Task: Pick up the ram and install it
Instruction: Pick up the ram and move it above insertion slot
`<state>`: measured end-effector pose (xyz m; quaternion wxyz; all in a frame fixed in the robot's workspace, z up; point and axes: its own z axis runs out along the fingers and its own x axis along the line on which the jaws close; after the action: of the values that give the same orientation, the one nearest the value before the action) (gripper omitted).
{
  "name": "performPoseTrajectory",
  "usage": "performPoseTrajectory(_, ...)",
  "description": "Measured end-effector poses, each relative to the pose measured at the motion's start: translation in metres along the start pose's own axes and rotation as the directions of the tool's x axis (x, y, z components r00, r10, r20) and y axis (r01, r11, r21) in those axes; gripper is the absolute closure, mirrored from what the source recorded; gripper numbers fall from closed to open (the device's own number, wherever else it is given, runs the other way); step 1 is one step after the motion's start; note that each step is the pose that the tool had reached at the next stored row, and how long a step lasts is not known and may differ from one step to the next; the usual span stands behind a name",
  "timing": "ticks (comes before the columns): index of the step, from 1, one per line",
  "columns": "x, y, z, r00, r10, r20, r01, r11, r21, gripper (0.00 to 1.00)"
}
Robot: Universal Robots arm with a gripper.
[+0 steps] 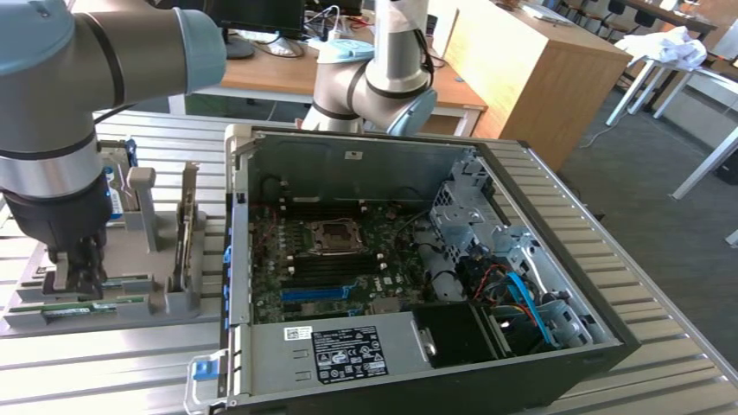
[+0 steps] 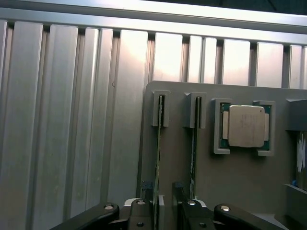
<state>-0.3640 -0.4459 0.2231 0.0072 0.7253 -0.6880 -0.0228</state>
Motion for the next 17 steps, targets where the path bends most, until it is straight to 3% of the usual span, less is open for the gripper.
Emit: performPoseTrajectory(17,0.0026,0.0001,0.002,1.0,0.0,0.0,0.0,1.0,0.0001,0.7)
